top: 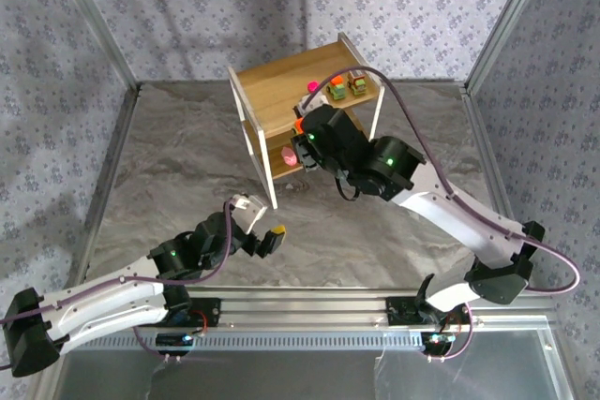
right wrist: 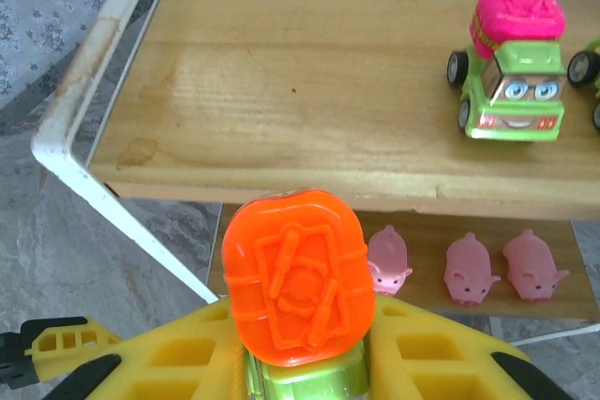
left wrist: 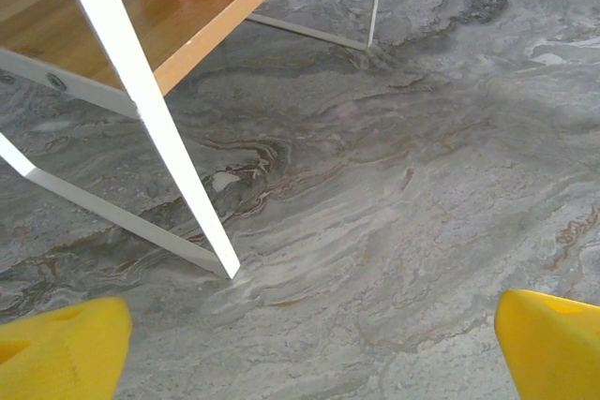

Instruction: Place and organize the plastic toys onto the shelf

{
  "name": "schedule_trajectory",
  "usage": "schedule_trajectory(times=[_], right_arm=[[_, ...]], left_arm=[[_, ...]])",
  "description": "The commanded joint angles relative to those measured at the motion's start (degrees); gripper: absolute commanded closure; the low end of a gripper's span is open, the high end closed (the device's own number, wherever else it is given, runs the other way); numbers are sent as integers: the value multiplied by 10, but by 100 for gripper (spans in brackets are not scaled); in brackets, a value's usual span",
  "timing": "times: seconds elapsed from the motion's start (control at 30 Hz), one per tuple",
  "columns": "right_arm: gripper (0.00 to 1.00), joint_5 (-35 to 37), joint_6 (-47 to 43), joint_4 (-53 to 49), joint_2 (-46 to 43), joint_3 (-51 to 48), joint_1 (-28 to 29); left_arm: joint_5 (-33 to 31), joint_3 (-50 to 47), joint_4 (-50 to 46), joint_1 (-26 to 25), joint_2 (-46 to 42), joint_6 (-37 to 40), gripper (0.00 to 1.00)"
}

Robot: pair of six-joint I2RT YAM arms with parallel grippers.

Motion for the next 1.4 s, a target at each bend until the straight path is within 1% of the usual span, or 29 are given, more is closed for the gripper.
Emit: schedule_trajectory(times=[0.0,0.33,0.47,0.63,0.93,1.37], right_arm=[[70,0,-23,-17,17,44,-5],[70,-14,-30,-47,82,122,-26],[70,-20,-30,-58,106,153,-33],[69,-23,-32,-70,128,180,-43],[68,-48,-31,-81,149,204,-73],[66,-62,-33,-92,177,240,-85]], left_arm=[[-21,-4,-6,-3,-10,5,1],[-51,-6,-16,-3,-27,1,1],[-78,-4,-24,-2,-24,-1,1],[-84,-4,-27,-1,-28,-1,1],[-99,-5,-32,-2,-35,-3,1],[-95,-4,-30,-2,-31,-2,1]])
